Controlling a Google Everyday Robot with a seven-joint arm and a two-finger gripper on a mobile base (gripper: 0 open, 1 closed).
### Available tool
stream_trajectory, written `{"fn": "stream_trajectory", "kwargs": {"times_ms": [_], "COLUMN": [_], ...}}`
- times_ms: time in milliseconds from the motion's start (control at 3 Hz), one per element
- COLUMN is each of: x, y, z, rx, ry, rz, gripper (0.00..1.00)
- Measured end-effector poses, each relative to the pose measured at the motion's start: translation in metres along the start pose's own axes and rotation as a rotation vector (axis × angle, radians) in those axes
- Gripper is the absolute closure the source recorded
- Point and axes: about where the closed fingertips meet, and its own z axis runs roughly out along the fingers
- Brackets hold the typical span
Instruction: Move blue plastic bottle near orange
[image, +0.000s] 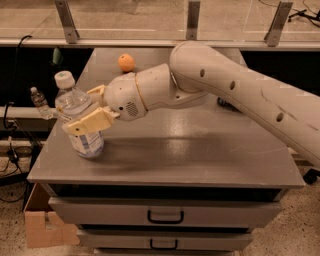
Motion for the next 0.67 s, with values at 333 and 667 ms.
{"fn": "stream_trajectory", "kwargs": {"times_ms": [333, 667], "x": [-0.002, -0.013], "y": [-0.002, -0.011], "z": [-0.018, -0.052], "rx": [0.046, 0.114], "ry": [-0.019, -0.050], "rz": [0.010, -0.023], "gripper": [0.88, 1.00]}}
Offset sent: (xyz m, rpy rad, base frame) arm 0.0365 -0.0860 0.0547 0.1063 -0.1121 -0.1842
